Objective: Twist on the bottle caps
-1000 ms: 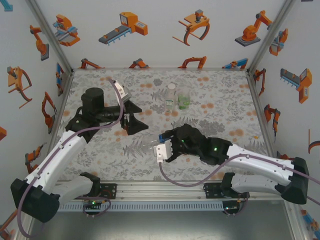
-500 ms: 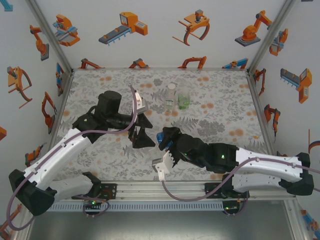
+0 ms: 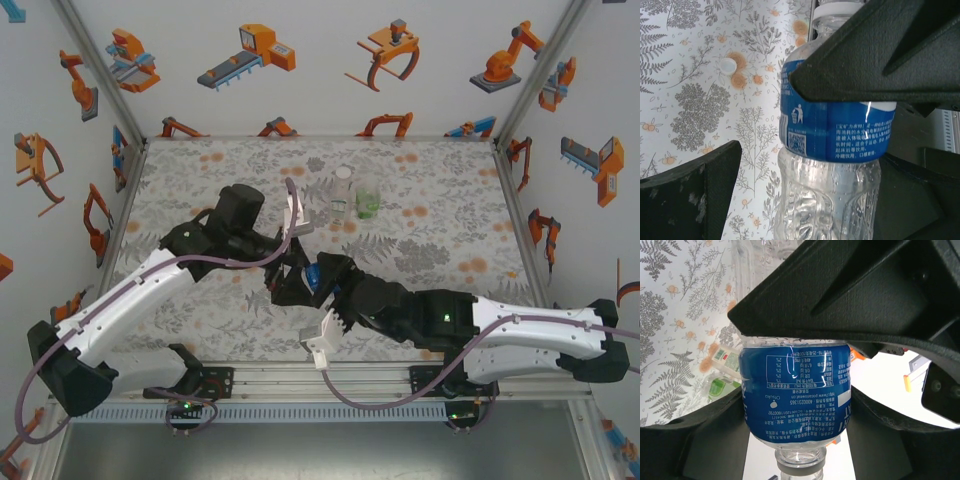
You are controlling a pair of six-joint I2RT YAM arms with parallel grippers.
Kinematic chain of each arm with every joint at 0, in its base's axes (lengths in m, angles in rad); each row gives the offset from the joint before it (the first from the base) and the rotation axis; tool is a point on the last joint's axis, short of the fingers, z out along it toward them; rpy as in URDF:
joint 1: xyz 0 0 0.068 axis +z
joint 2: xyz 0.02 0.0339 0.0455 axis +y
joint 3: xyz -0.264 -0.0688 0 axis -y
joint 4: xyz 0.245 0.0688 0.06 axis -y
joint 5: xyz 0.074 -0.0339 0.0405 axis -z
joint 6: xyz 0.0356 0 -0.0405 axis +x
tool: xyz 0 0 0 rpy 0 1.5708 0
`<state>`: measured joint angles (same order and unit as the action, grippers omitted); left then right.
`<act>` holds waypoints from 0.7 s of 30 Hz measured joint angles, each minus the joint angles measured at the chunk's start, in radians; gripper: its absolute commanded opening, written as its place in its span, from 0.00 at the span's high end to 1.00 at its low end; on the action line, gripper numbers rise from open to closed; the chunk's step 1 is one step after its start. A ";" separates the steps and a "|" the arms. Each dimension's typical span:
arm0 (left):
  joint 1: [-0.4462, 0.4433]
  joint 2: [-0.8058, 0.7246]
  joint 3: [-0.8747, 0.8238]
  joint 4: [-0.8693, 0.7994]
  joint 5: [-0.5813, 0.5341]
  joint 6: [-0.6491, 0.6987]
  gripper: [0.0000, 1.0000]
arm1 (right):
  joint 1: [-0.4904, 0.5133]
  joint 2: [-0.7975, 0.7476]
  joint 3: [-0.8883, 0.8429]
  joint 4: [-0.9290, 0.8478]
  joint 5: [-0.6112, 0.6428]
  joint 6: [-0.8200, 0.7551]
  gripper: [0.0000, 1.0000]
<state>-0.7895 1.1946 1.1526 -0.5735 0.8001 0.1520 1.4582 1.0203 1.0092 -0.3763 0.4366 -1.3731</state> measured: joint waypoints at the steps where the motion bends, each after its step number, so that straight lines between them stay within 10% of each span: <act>1: -0.002 0.003 0.000 -0.002 0.000 0.000 0.11 | 0.003 0.000 0.000 -0.001 0.003 -0.003 0.60; 14: -0.029 0.043 0.031 -0.035 0.012 0.004 0.40 | 0.015 0.000 0.000 -0.024 0.052 -0.016 0.58; 21: -0.039 0.036 0.031 -0.040 0.013 0.032 0.48 | 0.019 0.000 -0.013 -0.005 0.063 -0.018 0.29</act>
<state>-0.8280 1.2304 1.1839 -0.6136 0.8135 0.1837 1.4773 1.0206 0.9966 -0.3813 0.4999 -1.3914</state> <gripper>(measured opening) 0.564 0.652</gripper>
